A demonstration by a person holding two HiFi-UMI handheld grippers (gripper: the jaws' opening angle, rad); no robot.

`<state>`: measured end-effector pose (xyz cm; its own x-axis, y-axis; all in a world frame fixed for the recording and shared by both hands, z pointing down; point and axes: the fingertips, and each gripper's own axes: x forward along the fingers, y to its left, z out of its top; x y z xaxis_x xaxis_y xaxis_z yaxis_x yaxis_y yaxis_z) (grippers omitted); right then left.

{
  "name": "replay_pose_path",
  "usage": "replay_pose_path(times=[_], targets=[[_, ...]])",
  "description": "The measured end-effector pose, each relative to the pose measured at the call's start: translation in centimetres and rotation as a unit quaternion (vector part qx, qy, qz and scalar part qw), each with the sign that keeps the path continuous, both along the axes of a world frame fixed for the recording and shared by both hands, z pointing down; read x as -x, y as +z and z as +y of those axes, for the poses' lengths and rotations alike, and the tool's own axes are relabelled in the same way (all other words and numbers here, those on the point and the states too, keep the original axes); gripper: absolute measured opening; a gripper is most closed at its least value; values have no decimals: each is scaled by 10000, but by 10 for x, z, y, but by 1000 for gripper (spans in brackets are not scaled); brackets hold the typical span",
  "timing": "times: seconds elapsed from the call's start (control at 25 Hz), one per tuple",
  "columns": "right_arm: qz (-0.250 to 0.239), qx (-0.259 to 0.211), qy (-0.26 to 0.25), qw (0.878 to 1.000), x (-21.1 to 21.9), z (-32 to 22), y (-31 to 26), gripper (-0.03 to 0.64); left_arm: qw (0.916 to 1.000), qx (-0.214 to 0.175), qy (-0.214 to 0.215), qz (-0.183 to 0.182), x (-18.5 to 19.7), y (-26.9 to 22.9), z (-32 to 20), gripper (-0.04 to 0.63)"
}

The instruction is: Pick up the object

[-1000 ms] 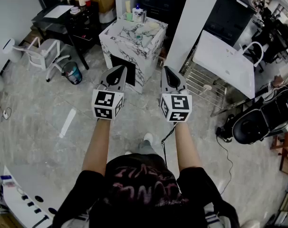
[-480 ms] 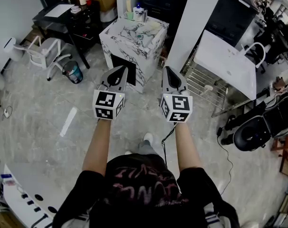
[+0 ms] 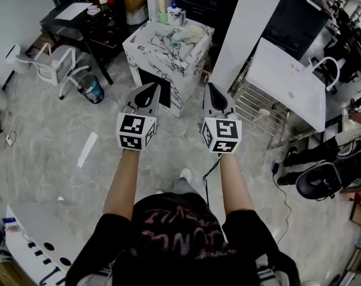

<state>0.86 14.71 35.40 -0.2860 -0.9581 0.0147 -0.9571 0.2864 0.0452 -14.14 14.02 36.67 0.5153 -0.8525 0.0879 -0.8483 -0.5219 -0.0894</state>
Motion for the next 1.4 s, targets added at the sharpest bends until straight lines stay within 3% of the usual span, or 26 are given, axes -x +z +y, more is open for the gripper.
replay_pose_path(times=[0.36, 0.84, 1.4], targets=[[-55, 19, -159, 9999, -28, -78, 2, 15, 9999, 8, -90, -73, -33, 0, -73, 17], [-34, 32, -385, 9992, -46, -137, -2, 15, 9997, 0, -223, -66, -54, -6, -129, 17], [84, 158, -67, 9998, -50, -255, 14, 15, 9998, 157, 90, 65, -58, 16, -258, 17]])
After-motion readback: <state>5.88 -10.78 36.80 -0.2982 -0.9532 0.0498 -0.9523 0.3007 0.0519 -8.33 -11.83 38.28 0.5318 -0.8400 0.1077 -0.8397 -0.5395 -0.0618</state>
